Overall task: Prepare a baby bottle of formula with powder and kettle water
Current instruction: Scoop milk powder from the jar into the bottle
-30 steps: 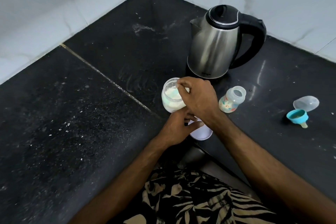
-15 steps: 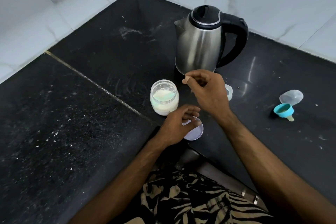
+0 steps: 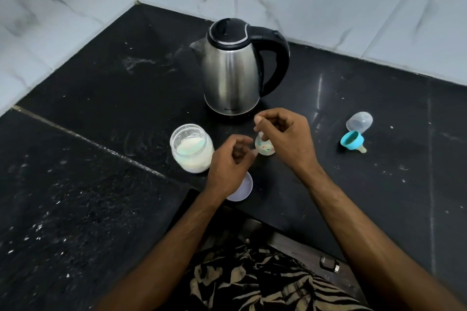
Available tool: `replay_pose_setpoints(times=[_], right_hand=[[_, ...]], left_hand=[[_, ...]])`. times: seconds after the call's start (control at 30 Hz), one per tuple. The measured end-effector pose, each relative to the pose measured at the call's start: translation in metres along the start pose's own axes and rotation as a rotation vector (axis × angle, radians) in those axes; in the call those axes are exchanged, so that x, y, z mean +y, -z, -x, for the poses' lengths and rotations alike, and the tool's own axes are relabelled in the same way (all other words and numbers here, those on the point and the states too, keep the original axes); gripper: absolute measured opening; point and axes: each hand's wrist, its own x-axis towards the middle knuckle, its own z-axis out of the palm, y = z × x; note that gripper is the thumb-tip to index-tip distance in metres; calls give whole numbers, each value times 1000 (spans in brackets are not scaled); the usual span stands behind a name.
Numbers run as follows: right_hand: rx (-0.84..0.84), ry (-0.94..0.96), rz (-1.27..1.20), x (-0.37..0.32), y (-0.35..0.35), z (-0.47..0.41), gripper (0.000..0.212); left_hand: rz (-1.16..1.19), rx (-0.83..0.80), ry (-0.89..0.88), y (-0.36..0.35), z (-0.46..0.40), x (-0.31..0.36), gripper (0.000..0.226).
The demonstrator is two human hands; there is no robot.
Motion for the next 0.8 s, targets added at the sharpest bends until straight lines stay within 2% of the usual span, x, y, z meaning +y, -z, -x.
replay_pose_setpoints(times=[0.33, 0.8], right_hand=[[135, -130, -97, 16, 38, 11, 24], [221, -244, -107, 36, 77, 12, 25]], left_hand=[[6, 52, -65, -19, -5, 3, 15], [24, 115, -38, -29, -10, 0, 21]])
